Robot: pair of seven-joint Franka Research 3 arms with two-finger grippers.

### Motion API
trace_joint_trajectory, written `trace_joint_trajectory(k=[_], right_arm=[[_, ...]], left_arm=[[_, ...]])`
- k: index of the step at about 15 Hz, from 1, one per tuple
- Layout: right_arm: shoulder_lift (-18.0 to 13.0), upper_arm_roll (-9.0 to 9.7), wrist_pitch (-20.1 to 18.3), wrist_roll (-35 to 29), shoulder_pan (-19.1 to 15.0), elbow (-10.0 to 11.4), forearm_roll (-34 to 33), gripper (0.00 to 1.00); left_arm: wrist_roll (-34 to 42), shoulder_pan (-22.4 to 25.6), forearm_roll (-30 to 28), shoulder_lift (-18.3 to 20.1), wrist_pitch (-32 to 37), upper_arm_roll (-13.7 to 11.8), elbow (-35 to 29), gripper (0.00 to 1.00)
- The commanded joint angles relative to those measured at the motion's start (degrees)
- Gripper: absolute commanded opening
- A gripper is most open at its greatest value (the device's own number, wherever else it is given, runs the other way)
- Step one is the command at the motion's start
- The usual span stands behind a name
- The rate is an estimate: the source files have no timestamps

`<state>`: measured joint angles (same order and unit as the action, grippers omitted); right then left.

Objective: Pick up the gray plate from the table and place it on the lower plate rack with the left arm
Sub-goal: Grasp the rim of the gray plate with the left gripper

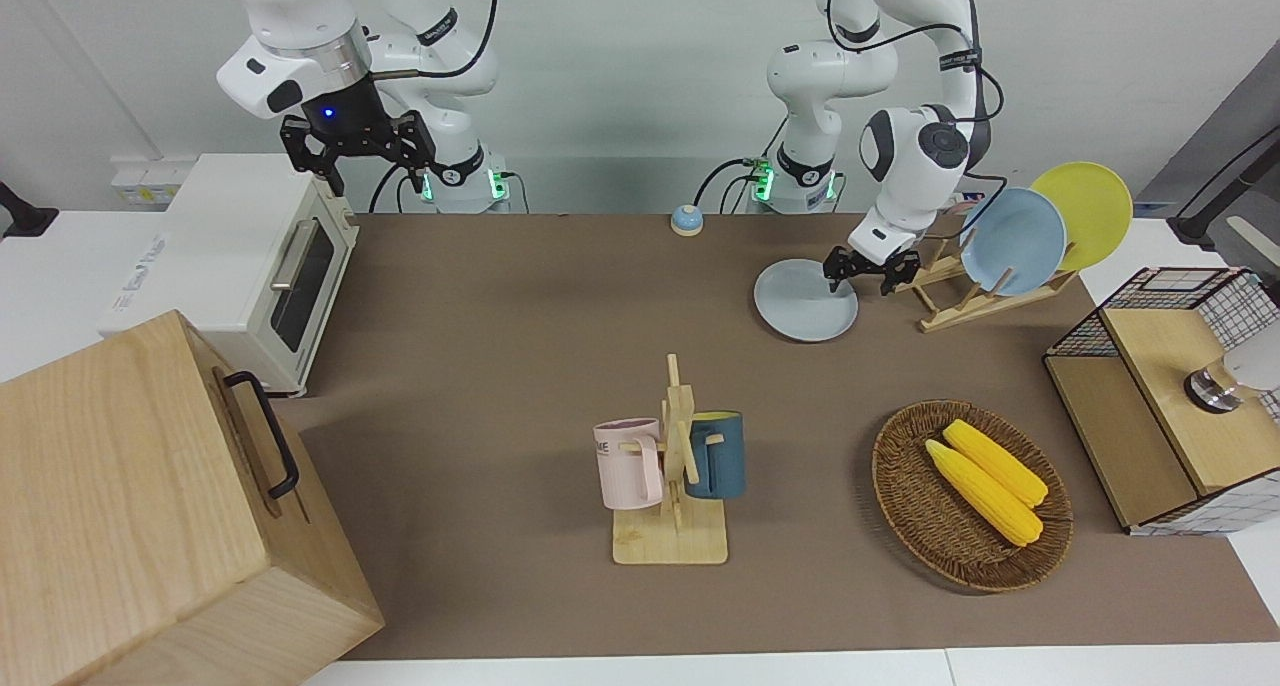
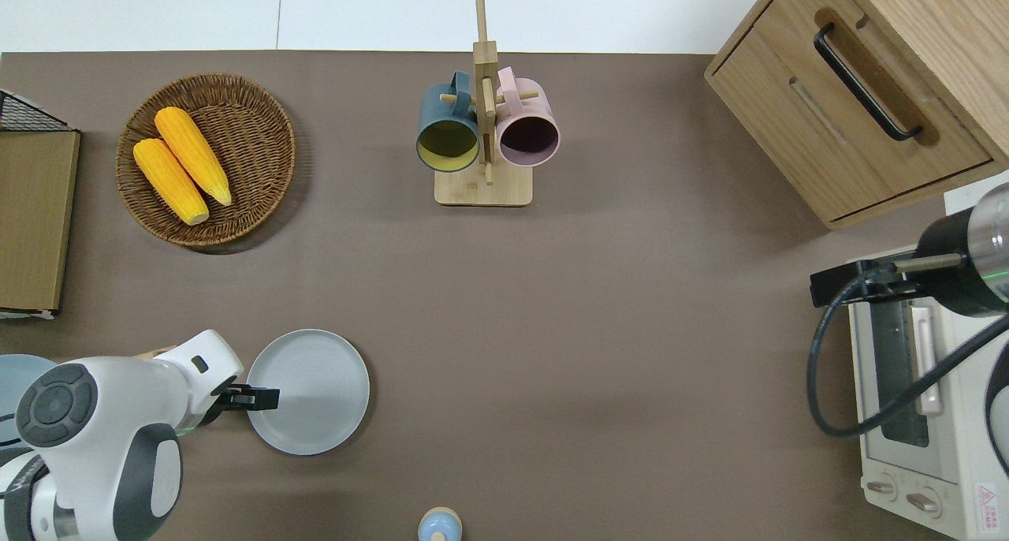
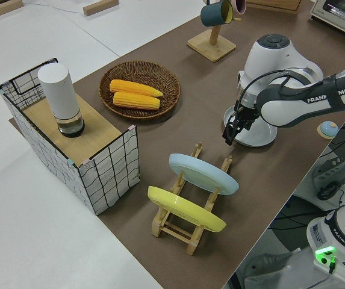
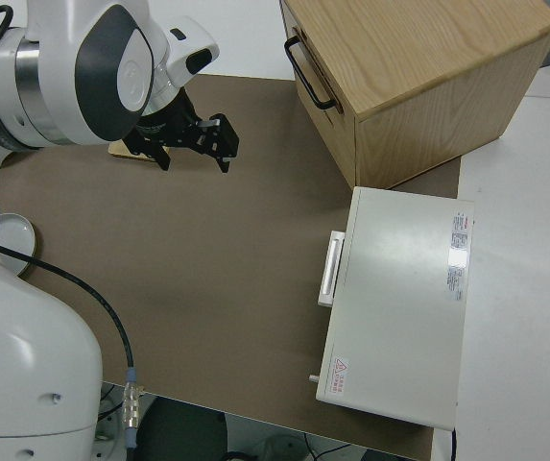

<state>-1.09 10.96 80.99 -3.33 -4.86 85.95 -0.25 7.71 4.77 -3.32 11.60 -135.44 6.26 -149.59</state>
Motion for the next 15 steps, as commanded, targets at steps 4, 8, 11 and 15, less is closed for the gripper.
trace_joint_trajectory(k=[4, 8, 11, 15], right_arm=[[-0.1, 0.29, -0.8, 0.0, -0.4, -0.3, 0.4, 0.990], [-0.1, 0.29, -0.8, 0.0, -0.4, -0.3, 0.4, 0.990], [-0.1, 0.38, -0.8, 0.1, -0.4, -0.3, 0.4, 0.990], [-0.1, 0.38, -0.8, 0.0, -0.4, -0.3, 0.4, 0.987]], left_arm=[[0.2, -0.8, -0.5, -1.7, -5.4, -0.1, -2.5, 1.00], [0.2, -1.3, -0.5, -2.3, -6.4, -0.2, -2.7, 0.99], [0.1, -1.3, -0.5, -2.5, -6.9, -0.2, -3.1, 0.74], [-0.1, -1.7, -0.5, -2.5, -6.9, -0.1, -3.1, 0.14]])
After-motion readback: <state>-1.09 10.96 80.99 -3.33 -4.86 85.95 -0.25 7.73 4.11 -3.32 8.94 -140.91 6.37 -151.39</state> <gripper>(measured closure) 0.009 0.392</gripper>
